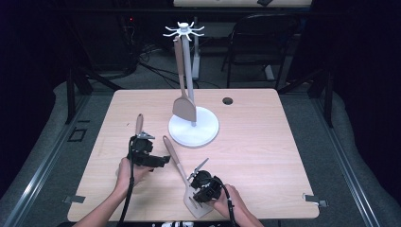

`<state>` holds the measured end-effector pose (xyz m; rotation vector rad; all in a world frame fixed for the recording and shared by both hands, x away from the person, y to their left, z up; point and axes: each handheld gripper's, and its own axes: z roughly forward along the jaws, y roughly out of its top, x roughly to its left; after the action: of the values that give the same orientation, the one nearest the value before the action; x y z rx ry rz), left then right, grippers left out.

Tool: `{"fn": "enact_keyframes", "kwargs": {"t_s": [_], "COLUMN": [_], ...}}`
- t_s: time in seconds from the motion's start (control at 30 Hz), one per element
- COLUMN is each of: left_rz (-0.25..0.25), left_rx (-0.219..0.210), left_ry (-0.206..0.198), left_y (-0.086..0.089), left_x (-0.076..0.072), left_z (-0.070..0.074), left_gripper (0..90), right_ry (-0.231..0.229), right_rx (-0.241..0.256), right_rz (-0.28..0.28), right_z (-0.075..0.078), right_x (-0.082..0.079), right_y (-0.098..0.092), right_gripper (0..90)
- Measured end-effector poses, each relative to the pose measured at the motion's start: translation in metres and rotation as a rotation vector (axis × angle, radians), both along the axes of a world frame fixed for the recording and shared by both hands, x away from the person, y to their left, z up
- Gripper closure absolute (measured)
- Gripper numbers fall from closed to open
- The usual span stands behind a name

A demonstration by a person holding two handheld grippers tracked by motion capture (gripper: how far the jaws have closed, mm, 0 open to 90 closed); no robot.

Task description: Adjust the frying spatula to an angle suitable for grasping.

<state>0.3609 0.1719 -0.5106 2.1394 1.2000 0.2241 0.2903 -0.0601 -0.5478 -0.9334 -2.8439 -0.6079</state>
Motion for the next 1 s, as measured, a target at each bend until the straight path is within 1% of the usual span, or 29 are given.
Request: {"fn": "enact_keyframes", "kwargs": {"t_s": [0.03, 0.1, 0.13, 0.2, 0.23, 0.43, 0.5, 0.63, 0.67, 0.7, 0.73, 0.77, 0.83, 0.87, 0.93, 1.0], "left_rz": [-0.003, -0.009, -0.007, -0.011, -0.007, 0.006, -0.002, -0.007, -0.002, 0.001, -0.002, 0.000, 0.003, -0.001, 0.001, -0.004], "left_rx": [-0.002, -0.012, -0.014, -0.015, -0.028, -0.048, -0.036, -0.033, -0.029, -0.031, -0.023, -0.020, -0.024, -0.018, -0.032, -0.025], "left_ry": [0.005, 0.019, 0.021, 0.033, 0.042, 0.061, 0.058, 0.083, 0.081, 0.080, 0.081, 0.078, 0.087, 0.087, 0.105, 0.107], "left_y": [-0.002, -0.005, -0.007, -0.011, -0.013, -0.022, -0.025, -0.032, -0.034, -0.035, -0.037, -0.038, -0.039, -0.040, -0.040, -0.042], "left_x": [-0.001, -0.001, -0.001, -0.001, 0.001, 0.007, 0.009, 0.012, 0.012, 0.013, 0.014, 0.015, 0.016, 0.017, 0.018, 0.018], "left_z": [-0.001, -0.004, -0.005, -0.009, -0.011, -0.019, -0.021, -0.028, -0.030, -0.031, -0.033, -0.034, -0.036, -0.037, -0.041, -0.044], "left_gripper": [14.4, 14.8, 14.9, 15.2, 15.5, 18.5, 19.6, 21.2, 22.2, 23.1, 23.9, 24.7, 25.5, 27.1, 30.7, 35.2], "right_ry": [0.004, 0.009, 0.014, 0.019, 0.020, 0.019, 0.019, 0.017, 0.016, 0.013, 0.016, 0.011, 0.011, 0.012, 0.011, 0.013], "right_rx": [0.004, -0.002, 0.013, 0.021, 0.020, 0.020, 0.019, 0.019, 0.018, 0.008, 0.016, 0.005, 0.005, 0.005, 0.003, 0.004], "right_rz": [-0.001, -0.002, -0.007, -0.013, -0.011, 0.002, 0.004, 0.007, 0.008, 0.015, 0.012, 0.018, 0.021, 0.022, 0.023, 0.024], "right_z": [-0.003, -0.003, -0.004, -0.004, -0.004, -0.004, -0.004, -0.004, -0.004, -0.004, -0.004, -0.004, -0.004, -0.004, -0.004, -0.004], "right_x": [0.000, 0.001, 0.002, 0.002, 0.002, 0.003, 0.003, 0.003, 0.003, 0.003, 0.003, 0.004, 0.004, 0.004, 0.004, 0.005], "right_y": [0.001, 0.001, 0.000, 0.000, 0.000, 0.000, 0.000, 0.000, 0.000, 0.000, 0.000, 0.000, -0.001, -0.001, -0.001, -0.001], "right_gripper": [90.0, 90.0, 90.0, 90.0, 90.0, 90.0, 90.0, 90.0, 90.0, 90.0, 90.0, 90.0, 90.0, 90.0, 90.0, 90.0]}}
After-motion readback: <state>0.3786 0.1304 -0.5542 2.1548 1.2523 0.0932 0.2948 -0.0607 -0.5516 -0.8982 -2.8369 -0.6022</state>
